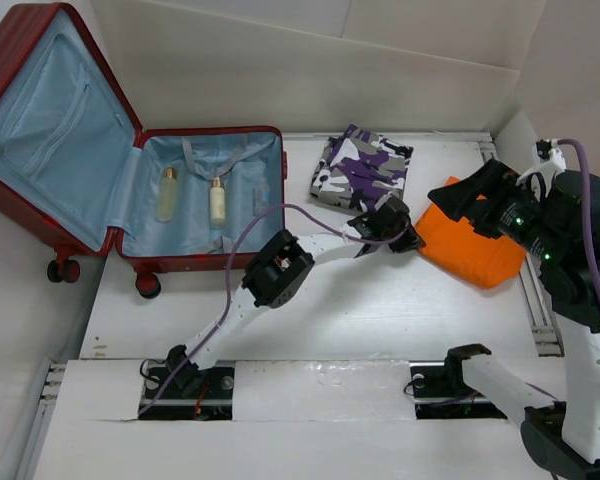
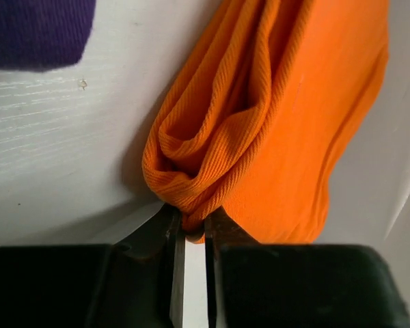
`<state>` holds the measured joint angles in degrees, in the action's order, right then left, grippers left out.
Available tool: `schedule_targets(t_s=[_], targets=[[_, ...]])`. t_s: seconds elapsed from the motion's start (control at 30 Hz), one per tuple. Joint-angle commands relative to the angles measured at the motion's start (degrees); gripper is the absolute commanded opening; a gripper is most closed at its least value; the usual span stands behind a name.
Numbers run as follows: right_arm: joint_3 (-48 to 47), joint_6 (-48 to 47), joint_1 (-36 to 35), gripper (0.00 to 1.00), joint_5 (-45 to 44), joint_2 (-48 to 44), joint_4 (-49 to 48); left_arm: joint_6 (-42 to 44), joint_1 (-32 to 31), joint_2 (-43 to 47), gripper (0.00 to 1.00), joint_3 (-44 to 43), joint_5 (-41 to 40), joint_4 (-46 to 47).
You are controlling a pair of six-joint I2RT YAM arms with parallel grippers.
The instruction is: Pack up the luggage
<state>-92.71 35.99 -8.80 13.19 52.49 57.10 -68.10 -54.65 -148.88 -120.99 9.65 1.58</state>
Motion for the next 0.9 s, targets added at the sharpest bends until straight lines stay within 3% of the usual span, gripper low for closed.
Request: schedule_targets(t_s=[0.0, 0.13, 0.3, 0.43, 0.6, 0.73, 0.87], targets=[[1.29, -2.23, -2.53, 0.9, 0.7, -0.63, -0.15, 1.29, -0.54, 6.47, 0.0, 10.0, -2.53, 0.51], [4.54, -2.76, -3.85, 0.9, -0.45, -2.3, -1.37, 7.79, -0.54, 19.3, 0.0, 27.88, -4.81, 1.49], [10.17, -2.76, -4.39, 0.9, 0.78, -3.45, -5.41, 15.7, 2.26, 33.64, 0.0, 40.29, -10.69, -5.18], [14.12, -2.76, -4.39, 0.9, 2.1, -3.97, -7.7, 22.12, 4.29, 35.94, 0.0, 36.98, -16.49, -12.12], [16.15, -2.24, -4.91, 0.91, 2.1, -3.97, -8.5, 23.54, 7.26, 28.84, 0.0, 22.39, -22.04, -20.3], [18.61, -3.46, -4.91, 0.93, -0.09, -5.46, -7.36, 20.55, 10.79, 30.91, 0.02, 27.11, -19.93, -19.7], [20.72, -4.61, -4.91, 0.94, -1.41, -7.22, -6.83, 22.04, 9.93, 39.33, 0.54, 35.28, -21.16, -17.41]])
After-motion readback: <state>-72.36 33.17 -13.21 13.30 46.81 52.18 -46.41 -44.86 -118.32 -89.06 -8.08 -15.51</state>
